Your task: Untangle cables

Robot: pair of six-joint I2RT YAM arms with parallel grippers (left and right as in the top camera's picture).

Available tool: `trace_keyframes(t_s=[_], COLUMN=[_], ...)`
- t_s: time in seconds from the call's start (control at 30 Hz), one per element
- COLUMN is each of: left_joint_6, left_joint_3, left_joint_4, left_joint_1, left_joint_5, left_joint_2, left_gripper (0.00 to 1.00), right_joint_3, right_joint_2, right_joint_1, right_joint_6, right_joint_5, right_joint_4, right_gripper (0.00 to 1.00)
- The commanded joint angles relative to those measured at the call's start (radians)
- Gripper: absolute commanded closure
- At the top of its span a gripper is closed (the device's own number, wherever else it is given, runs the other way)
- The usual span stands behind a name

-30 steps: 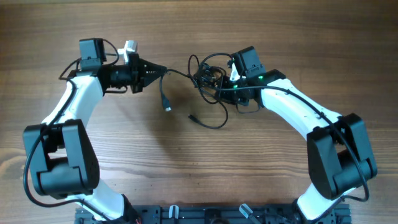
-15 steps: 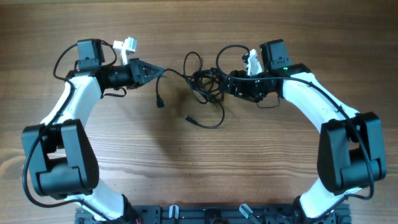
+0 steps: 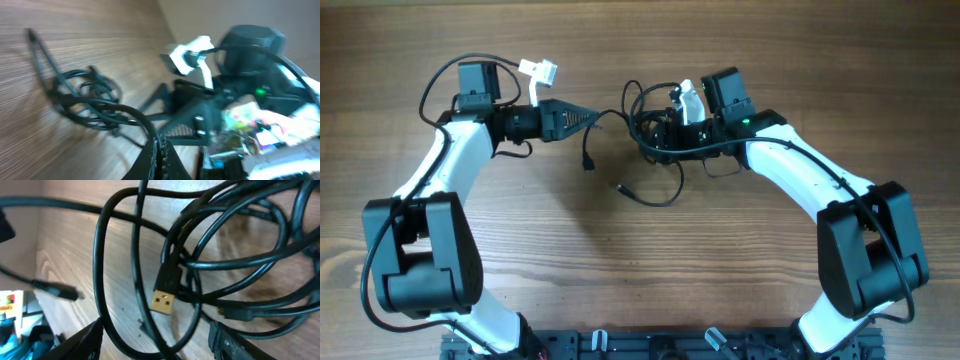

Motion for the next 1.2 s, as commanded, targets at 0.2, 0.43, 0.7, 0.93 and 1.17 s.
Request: trace_keyframes(t_s=[0.2, 0.43, 0.7, 0.93, 1.17], left_joint_6=[0.098, -0.017, -0.372, -0.377, -0.385], left_joint_3=[-0.003, -0.002, -0.003, -0.003, -0.002], left_joint_4=[-0.007, 0.005, 0.04, 0.049, 0.053], left_joint_1=[0.006, 0.006, 0.005, -0.038, -0.08], left_joint_5=[0.246, 0.039, -0.358, -0.36, -0.402], left_joint_2=[-0.002, -0.002, -0.002, -0.002, -0.002], left_gripper=[0.96, 0.96, 0.96, 0.92, 0.92], right_joint_3=[0.005, 0.004, -0.002, -0.002, -0.008], right_joint_2=[0.01, 0.01, 0.01, 0.01, 0.01], right_joint_1=[-0.016, -0.019, -0.019, 0.016, 0.068], right_joint_6=[0.111, 0.163, 0.007, -0.013, -0.016], right_joint_5=[0.253, 0.216, 0.026, -0.014, 0.039], right_joint_4=[-0.022, -0.023, 0.048, 0.075, 0.085], right_gripper=[0.34, 0.29, 0.19, 0.23, 0.3])
